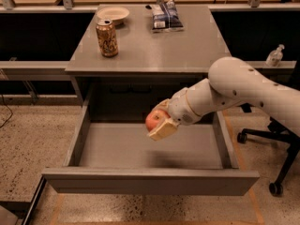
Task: Place apple into top drawer
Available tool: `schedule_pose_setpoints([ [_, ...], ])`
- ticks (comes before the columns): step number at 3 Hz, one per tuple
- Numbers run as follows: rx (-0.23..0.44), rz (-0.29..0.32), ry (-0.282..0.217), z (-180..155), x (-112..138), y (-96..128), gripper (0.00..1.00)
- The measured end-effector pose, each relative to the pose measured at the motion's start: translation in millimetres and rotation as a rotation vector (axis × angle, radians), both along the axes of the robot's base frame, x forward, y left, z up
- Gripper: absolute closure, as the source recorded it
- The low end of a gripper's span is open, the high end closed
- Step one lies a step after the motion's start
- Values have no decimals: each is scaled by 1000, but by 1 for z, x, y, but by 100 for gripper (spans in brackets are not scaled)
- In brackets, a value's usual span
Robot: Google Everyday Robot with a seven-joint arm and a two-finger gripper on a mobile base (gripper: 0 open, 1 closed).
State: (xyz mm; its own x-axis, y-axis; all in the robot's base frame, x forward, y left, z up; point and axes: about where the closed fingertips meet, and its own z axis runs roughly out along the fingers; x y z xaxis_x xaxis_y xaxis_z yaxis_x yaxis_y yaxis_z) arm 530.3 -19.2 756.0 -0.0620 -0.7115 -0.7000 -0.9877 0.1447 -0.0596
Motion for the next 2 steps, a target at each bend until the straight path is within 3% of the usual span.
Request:
schedule_pose_setpoints([
  [1,61,21,38,-51,-14,14,82],
  [2,108,-7,65,-86,-14,16,59],
])
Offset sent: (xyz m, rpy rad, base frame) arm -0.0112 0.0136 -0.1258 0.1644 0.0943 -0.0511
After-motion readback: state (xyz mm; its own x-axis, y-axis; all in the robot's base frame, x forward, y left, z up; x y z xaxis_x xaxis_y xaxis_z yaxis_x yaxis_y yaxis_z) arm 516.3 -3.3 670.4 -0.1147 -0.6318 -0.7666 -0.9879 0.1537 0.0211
